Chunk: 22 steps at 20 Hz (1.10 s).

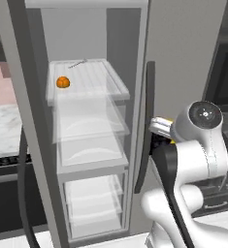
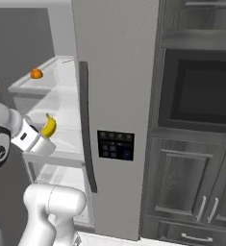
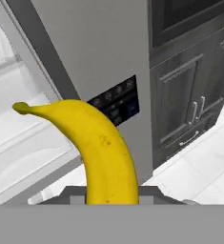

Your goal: Pick the orange and banana from the fridge and place them on the plate next to the blender to make a fruit smoothie.

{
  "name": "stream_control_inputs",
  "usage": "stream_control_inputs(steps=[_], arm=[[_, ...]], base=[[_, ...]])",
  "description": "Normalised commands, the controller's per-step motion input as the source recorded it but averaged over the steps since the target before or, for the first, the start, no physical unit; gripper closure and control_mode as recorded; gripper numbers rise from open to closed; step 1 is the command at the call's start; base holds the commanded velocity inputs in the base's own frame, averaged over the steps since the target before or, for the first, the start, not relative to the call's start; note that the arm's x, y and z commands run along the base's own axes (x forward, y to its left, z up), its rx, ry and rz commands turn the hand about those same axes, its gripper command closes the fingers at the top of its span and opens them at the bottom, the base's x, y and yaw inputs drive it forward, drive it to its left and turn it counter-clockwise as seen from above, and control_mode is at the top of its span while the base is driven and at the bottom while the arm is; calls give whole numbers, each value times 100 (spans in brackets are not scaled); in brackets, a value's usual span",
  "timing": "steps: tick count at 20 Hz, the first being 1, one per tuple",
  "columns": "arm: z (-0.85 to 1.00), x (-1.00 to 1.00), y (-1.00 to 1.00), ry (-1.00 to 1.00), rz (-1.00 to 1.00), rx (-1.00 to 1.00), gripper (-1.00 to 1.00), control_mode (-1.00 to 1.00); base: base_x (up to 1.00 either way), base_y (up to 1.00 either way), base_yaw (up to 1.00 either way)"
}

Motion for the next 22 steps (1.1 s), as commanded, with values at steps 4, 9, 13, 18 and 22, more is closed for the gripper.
stream_control_inputs(steps=[4,9,13,18,22], arm=[[0,0,0,0,0,0,100,100],[0,0,0,0,0,0,100,100],[0,0,0,0,0,0,100,100],[0,0,0,0,0,0,100,100],[0,0,0,0,0,0,100,100]], base=[[-100,0,-32],[-90,-4,-34],[-73,-23,-28],[-72,-21,-16],[-76,-18,-5]])
